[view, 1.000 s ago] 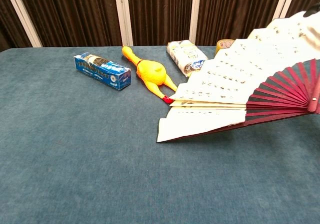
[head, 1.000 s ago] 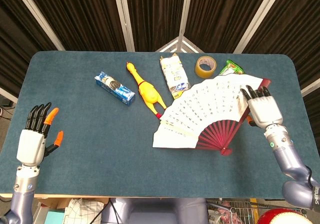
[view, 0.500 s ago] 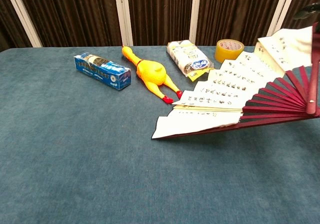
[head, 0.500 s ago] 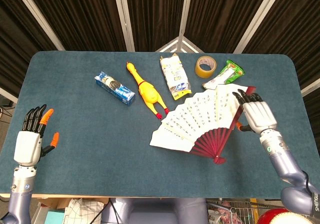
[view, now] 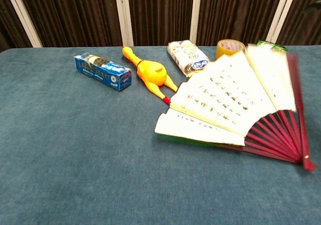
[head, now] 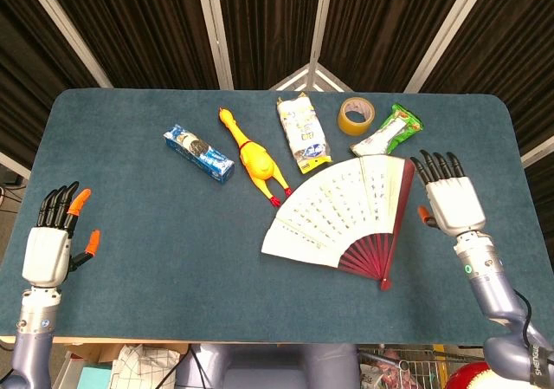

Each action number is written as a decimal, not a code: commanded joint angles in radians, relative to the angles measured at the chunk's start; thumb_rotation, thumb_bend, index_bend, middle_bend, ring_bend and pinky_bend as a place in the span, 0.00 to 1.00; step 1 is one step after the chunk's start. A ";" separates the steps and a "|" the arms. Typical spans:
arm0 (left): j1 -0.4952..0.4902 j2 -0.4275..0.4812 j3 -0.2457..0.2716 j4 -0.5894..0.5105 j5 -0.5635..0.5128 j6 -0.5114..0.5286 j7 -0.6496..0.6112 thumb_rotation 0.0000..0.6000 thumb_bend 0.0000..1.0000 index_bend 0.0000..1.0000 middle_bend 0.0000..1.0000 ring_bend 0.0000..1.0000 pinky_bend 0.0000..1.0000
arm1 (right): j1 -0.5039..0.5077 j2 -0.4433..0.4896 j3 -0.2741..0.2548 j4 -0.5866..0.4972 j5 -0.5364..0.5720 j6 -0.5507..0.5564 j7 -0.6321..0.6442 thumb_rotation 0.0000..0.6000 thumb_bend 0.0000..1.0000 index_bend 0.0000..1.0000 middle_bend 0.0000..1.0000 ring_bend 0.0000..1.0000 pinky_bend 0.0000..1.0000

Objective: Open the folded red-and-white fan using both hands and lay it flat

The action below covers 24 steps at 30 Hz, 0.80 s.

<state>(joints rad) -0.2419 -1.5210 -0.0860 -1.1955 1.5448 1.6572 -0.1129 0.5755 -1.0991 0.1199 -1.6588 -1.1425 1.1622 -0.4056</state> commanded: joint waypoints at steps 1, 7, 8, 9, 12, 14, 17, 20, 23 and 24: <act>0.001 0.001 -0.001 -0.004 0.002 -0.004 0.006 1.00 0.57 0.11 0.00 0.00 0.03 | -0.046 -0.068 -0.019 0.095 -0.062 0.055 0.074 1.00 0.35 0.00 0.00 0.00 0.00; 0.003 0.003 -0.004 -0.008 0.000 -0.014 0.017 1.00 0.57 0.11 0.00 0.00 0.03 | -0.061 -0.067 -0.020 0.124 -0.080 0.052 0.094 1.00 0.35 0.00 0.00 0.00 0.00; 0.004 0.004 -0.006 -0.008 -0.003 -0.015 0.019 1.00 0.57 0.11 0.00 0.00 0.03 | -0.065 -0.064 -0.019 0.122 -0.076 0.057 0.083 1.00 0.35 0.00 0.00 0.00 0.00; 0.005 0.006 -0.007 -0.010 -0.007 -0.018 0.021 1.00 0.57 0.11 0.00 0.00 0.03 | -0.070 -0.060 -0.020 0.116 -0.071 0.062 0.072 1.00 0.35 0.00 0.00 0.00 0.00; 0.012 0.019 -0.006 -0.024 -0.022 -0.033 0.044 1.00 0.57 0.11 0.00 0.00 0.01 | -0.098 -0.047 -0.025 0.085 -0.070 0.099 0.056 1.00 0.35 0.00 0.00 0.00 0.00; 0.021 0.039 -0.002 -0.051 -0.042 -0.051 0.087 1.00 0.57 0.11 0.00 0.00 0.01 | -0.129 -0.043 -0.037 0.057 -0.088 0.142 0.059 1.00 0.35 0.00 0.00 0.00 0.00; 0.038 0.077 0.003 -0.119 -0.070 -0.066 0.165 1.00 0.57 0.10 0.00 0.00 0.01 | -0.187 -0.047 -0.069 0.028 -0.140 0.218 0.086 1.00 0.35 0.00 0.00 0.02 0.00; 0.061 0.120 0.010 -0.202 -0.095 -0.069 0.240 1.00 0.57 0.10 0.00 0.00 0.01 | -0.248 -0.054 -0.106 0.002 -0.185 0.285 0.133 1.00 0.35 0.00 0.00 0.05 0.00; 0.086 0.169 0.021 -0.306 -0.121 -0.069 0.304 1.00 0.55 0.09 0.00 0.00 0.01 | -0.299 -0.058 -0.137 0.001 -0.229 0.339 0.178 1.00 0.35 0.00 0.01 0.05 0.00; 0.093 0.184 0.024 -0.335 -0.129 -0.068 0.322 1.00 0.55 0.09 0.00 0.00 0.01 | -0.314 -0.060 -0.144 0.003 -0.241 0.356 0.188 1.00 0.35 0.00 0.01 0.05 0.00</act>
<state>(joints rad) -0.1797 -1.3927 -0.0751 -1.4392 1.4502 1.5935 0.1395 0.2949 -1.1541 0.0013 -1.6477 -1.3528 1.4839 -0.2479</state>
